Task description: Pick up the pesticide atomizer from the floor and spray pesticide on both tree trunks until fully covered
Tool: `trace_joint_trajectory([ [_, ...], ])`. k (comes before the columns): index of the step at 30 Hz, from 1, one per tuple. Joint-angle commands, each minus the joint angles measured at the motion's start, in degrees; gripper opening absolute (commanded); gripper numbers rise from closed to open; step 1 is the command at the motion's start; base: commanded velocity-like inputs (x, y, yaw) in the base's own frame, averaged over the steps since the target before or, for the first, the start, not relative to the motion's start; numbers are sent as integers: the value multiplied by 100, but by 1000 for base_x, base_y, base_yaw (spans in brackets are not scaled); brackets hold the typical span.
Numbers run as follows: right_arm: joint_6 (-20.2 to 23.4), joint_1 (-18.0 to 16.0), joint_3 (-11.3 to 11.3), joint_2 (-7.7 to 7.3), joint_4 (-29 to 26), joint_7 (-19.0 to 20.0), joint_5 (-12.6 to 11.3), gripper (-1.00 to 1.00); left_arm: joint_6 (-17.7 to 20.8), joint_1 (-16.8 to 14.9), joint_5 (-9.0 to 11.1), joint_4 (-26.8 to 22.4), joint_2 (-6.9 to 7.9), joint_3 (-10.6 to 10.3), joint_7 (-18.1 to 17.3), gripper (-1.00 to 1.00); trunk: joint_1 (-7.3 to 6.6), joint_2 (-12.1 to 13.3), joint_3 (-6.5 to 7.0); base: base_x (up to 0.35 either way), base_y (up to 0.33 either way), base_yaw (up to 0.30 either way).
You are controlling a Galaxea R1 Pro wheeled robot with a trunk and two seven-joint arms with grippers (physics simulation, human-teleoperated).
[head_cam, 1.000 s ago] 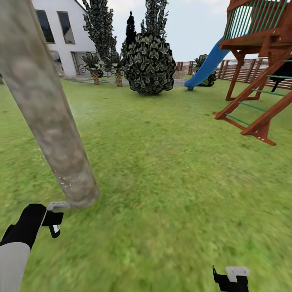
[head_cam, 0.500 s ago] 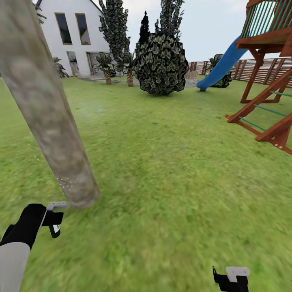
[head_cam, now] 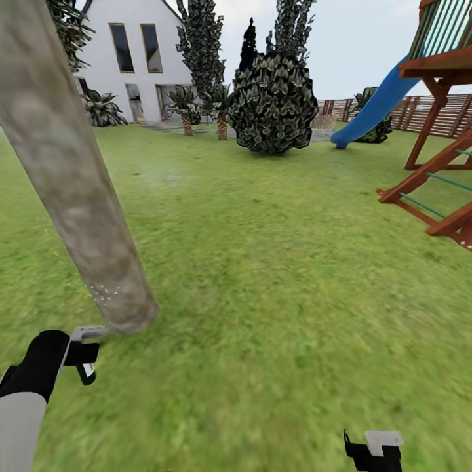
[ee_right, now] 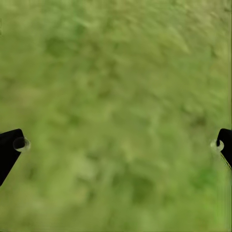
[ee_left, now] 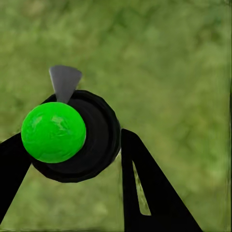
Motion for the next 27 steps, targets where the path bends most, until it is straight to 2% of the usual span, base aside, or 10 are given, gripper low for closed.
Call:
trace_joint_trajectory([
  [1, -17, -4, -21, -2, 12, -45, 62, 100, 15, -7, -40, -12, -9, 108, -59, -100, 0, -2, -5, 100, -272, 275],
  [9, -17, -4, -29, -2, 12, -46, 63, 100, 2, -12, -34, -48, -54, 157, -120, -100, 0, -2, -5, 186, -236, 276],
  [14, -17, -4, -29, -2, 8, -50, 63, 100, 27, -104, -36, -440, -112, 113, -125, -100, 0, -2, -5, 66, -34, 235],
  [15, -17, -4, -29, -2, 10, -48, 68, 100, 57, -122, -36, -605, -121, 5, -133, -100, 0, -2, -5, 2, -1, 50],
  [16, -17, -4, -29, -2, 10, -50, 70, 100, 145, -199, -29, -883, -153, -355, -195, -100, 0, -2, -5, 0, 0, 10],
  [17, -17, -4, -29, -4, 11, -52, 70, 100, 283, -219, -25, -962, -159, -507, -257, -100, 0, -2, -5, 0, 0, 5],
  [21, -17, -4, -29, -7, 4, -53, 70, 100, 643, -444, -50, -1177, -9, -638, -966, -100, 0, -2, -5, 0, 0, 1],
  [23, -17, -4, -36, -10, 3, -53, 70, 100, 664, -521, -38, -1184, 246, -629, -1109, -100, 0, -2, -5, 0, 0, 0],
  [25, -17, -4, -34, -11, 3, -53, 70, 100, 688, -531, -23, -1188, 311, -627, -1139, -100, 0, -2, -5, 0, 0, 0],
  [27, -17, -4, -33, -11, 3, -53, 70, 100, 714, -612, -28, -1194, 3, -667, -1143, -100, 0, -2, -5, 0, 0, 0],
])
